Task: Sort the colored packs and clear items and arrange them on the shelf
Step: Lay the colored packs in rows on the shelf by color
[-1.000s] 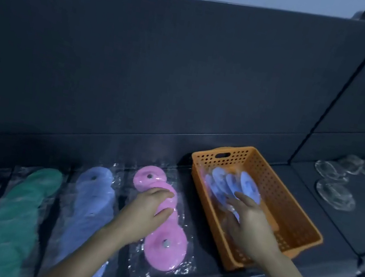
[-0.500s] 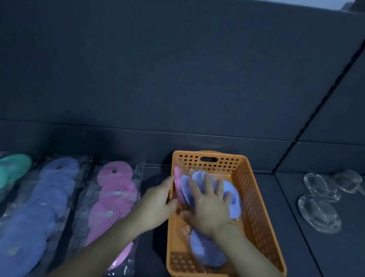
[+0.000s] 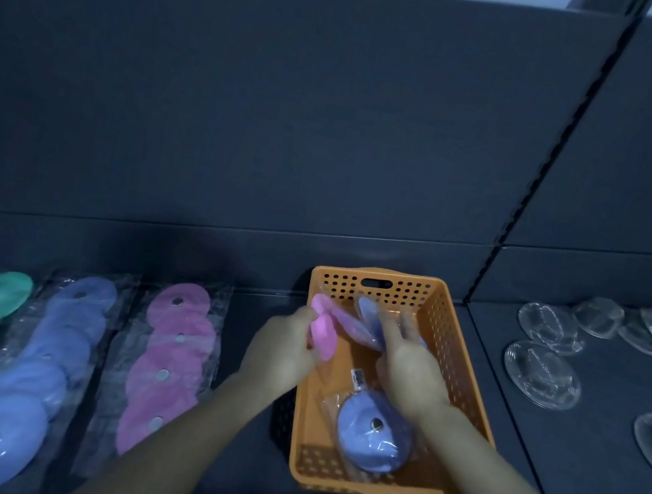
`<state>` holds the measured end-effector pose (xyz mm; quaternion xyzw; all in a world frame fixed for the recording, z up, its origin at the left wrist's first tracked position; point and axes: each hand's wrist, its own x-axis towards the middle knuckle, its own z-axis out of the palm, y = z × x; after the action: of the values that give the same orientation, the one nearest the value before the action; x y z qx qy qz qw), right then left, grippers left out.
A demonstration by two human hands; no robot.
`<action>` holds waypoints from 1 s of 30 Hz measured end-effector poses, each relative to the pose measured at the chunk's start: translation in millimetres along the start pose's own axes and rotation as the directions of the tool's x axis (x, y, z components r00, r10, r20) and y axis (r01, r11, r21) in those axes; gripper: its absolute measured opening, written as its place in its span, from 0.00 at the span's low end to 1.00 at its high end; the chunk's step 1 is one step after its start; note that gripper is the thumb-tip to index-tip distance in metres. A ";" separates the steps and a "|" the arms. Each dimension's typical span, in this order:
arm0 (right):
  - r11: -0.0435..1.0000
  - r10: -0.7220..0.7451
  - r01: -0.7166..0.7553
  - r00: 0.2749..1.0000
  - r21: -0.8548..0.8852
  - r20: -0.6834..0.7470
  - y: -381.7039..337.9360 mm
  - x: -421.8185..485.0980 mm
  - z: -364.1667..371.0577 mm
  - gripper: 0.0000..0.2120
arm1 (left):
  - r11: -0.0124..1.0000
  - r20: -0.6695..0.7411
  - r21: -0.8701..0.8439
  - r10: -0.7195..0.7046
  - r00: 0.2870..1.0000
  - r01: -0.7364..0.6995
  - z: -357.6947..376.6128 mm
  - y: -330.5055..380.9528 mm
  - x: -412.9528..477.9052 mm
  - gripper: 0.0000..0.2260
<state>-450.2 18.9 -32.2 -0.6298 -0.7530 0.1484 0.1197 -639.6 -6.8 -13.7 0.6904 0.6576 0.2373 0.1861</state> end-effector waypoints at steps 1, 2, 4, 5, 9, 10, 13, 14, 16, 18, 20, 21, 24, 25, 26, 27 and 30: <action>1.000 -0.014 0.014 1.000 0.009 0.002 1.7 -0.1 -4.1 0.31 | 1.000 -0.024 0.013 0.008 1.000 -0.008 2.7 3.3 1.1 0.16; 1.000 -0.025 0.025 1.000 0.016 -0.002 3.3 -0.2 -8.2 0.30 | 0.999 -0.039 0.029 0.017 0.999 -0.016 5.2 6.7 1.9 0.12; 0.999 -0.026 0.026 1.000 0.020 -0.009 6.0 -1.9 -15.2 0.30 | 0.998 -0.045 0.061 0.027 0.999 -0.024 8.9 12.9 3.0 0.04; 1.000 -0.017 0.017 1.000 0.019 -0.011 6.7 -3.1 -18.3 0.30 | 0.997 -0.044 0.068 0.027 0.999 -0.024 10.4 15.7 3.8 0.02; 0.999 0.014 -0.013 1.000 0.033 -0.014 6.7 -8.6 -31.4 0.33 | 1.000 -0.034 0.018 0.013 0.999 -0.013 15.8 24.8 9.3 0.05; 0.999 0.014 -0.013 1.000 0.042 -0.024 6.6 -9.3 -33.4 0.33 | 1.000 -0.024 0.004 0.019 1.000 -0.019 17.0 25.9 10.0 0.06; 0.995 0.040 -0.035 0.998 0.095 -0.046 6.2 -13.5 -35.1 0.29 | 0.992 0.016 -0.125 0.029 0.999 -0.027 20.9 24.3 11.6 0.08; 0.994 0.042 -0.037 0.998 0.101 -0.056 7.2 -14.6 -35.1 0.25 | 0.983 0.009 -0.182 0.028 1.000 -0.026 22.1 23.0 12.2 0.09; 0.991 0.052 -0.040 0.994 0.128 -0.095 10.8 -16.3 -35.0 0.20 | 0.972 -0.033 -0.232 0.016 0.999 -0.023 19.4 24.1 14.2 0.08; 0.975 0.091 -0.061 0.986 0.213 -0.137 14.0 -17.2 -35.5 0.19 | 0.969 -0.092 -0.236 0.055 0.994 -0.076 11.7 27.5 18.9 0.08; 0.945 0.145 -0.089 0.976 0.314 -0.161 14.3 -17.0 -38.2 0.19 | 0.943 -0.194 -0.277 0.134 0.972 -0.185 2.1 31.5 23.2 0.08; 0.924 0.164 -0.085 0.969 0.372 -0.184 13.2 -16.8 -40.3 0.18 | 0.923 -0.249 -0.310 0.154 0.956 -0.229 -4.2 34.7 23.8 0.08; 0.865 0.180 0.007 0.928 0.501 -0.325 4.7 -14.2 -47.2 0.11 | 0.867 -0.356 -0.402 0.149 0.922 -0.296 -22.9 39.2 24.3 0.08; 0.854 0.197 0.019 0.912 0.519 -0.359 2.4 -11.8 -48.9 0.10 | 0.849 -0.383 -0.433 0.130 0.915 -0.302 -29.0 38.3 25.0 0.09; 0.844 0.219 0.021 0.898 0.535 -0.381 0.4 -9.3 -50.2 0.10 | 0.835 -0.406 -0.464 0.096 0.909 -0.296 -35.4 36.7 26.3 0.09; 0.829 0.238 0.027 0.887 0.558 -0.396 -1.8 -7.1 -51.6 0.11 | 0.822 -0.424 -0.498 0.048 0.905 -0.277 -41.9 33.5 28.1 0.09; 0.744 0.296 0.057 0.865 0.665 -0.405 -14.9 -2.1 -58.9 0.12 | 0.772 -0.456 -0.601 -0.118 0.882 -0.207 -60.1 17.0 33.0 0.11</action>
<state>-441.9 18.8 28.0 -0.6117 -0.5533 0.2479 0.5081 -659.3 21.6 47.9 0.5241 0.5463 0.6087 0.2373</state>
